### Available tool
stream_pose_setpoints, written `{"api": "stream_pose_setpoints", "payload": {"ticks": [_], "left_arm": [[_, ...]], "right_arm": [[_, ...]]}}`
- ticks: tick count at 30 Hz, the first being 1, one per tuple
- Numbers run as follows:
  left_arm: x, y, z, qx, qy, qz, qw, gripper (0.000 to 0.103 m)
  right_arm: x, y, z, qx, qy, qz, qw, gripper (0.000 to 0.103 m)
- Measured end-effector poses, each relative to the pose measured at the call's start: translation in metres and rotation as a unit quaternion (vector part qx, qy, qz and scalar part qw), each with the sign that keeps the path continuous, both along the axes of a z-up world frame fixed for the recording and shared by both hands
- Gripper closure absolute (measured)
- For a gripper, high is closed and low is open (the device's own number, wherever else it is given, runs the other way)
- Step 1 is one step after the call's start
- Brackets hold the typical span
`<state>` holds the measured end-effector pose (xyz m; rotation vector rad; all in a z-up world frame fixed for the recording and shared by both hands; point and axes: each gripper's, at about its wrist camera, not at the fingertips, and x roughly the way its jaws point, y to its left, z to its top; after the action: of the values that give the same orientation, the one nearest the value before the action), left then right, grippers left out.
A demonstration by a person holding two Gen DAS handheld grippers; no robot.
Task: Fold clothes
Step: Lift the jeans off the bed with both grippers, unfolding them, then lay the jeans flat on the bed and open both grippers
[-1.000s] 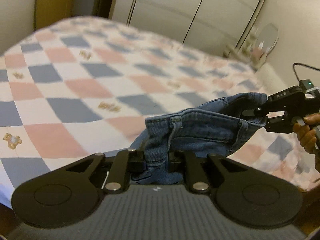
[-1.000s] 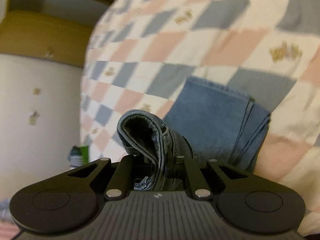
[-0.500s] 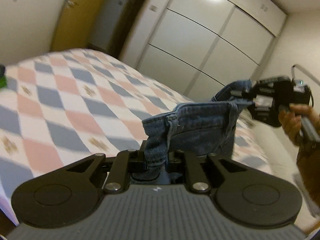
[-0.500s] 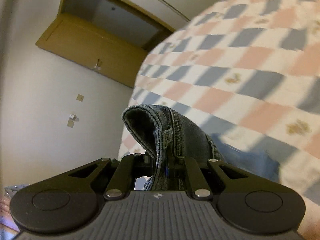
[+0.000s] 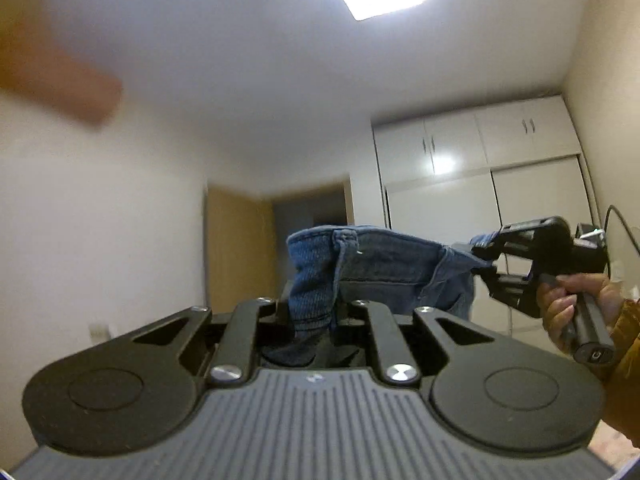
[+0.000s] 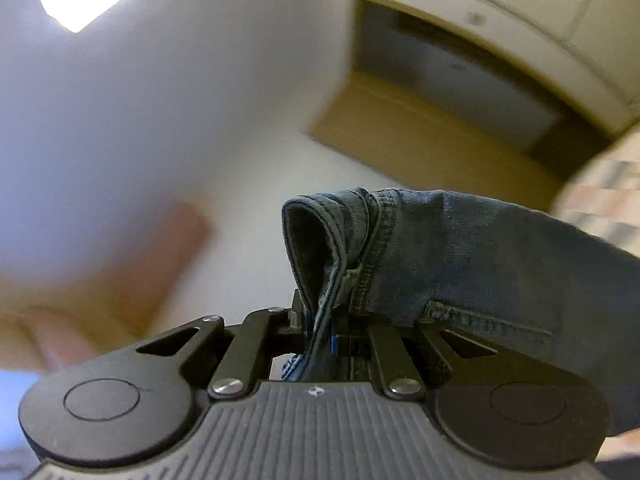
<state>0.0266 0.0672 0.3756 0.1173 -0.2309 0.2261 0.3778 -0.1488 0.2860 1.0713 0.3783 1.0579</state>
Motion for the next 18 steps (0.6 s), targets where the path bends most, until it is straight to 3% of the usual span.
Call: {"api": "stream_pose_setpoints", "payload": {"ticks": [2, 5, 8, 10, 13, 15, 17, 18], "left_arm": [[-0.021, -0.036, 0.004, 0.012, -0.01, 0.01, 0.9998, 0.092], [-0.048, -0.098, -0.02, 0.018, 0.013, 0.013, 0.9997, 0.092], [-0.059, -0.157, -0.076, -0.021, 0.08, -0.009, 0.9965, 0.091], [-0.059, -0.197, -0.124, -0.044, 0.146, -0.027, 0.9879, 0.091], [-0.038, -0.241, -0.213, -0.125, 0.265, -0.077, 0.9529, 0.091], [-0.019, -0.274, -0.28, -0.155, 0.357, -0.11, 0.9146, 0.091], [-0.007, -0.309, -0.338, -0.152, 0.444, -0.137, 0.8724, 0.09], [-0.004, -0.327, -0.364, -0.14, 0.483, -0.152, 0.8511, 0.089]], "right_arm": [[0.0, -0.011, 0.022, 0.04, -0.024, 0.027, 0.999, 0.093], [-0.012, -0.04, 0.027, 0.039, -0.054, 0.044, 0.997, 0.093], [-0.019, -0.084, -0.011, 0.019, -0.026, 0.06, 0.998, 0.093], [-0.025, -0.118, -0.046, -0.008, -0.004, 0.058, 0.998, 0.093], [-0.037, -0.19, -0.134, -0.068, 0.08, 0.042, 0.994, 0.093], [-0.043, -0.244, -0.213, -0.127, 0.162, 0.008, 0.978, 0.094], [-0.054, -0.299, -0.291, -0.17, 0.269, -0.02, 0.948, 0.094], [-0.061, -0.328, -0.33, -0.201, 0.324, -0.043, 0.924, 0.094]]}}
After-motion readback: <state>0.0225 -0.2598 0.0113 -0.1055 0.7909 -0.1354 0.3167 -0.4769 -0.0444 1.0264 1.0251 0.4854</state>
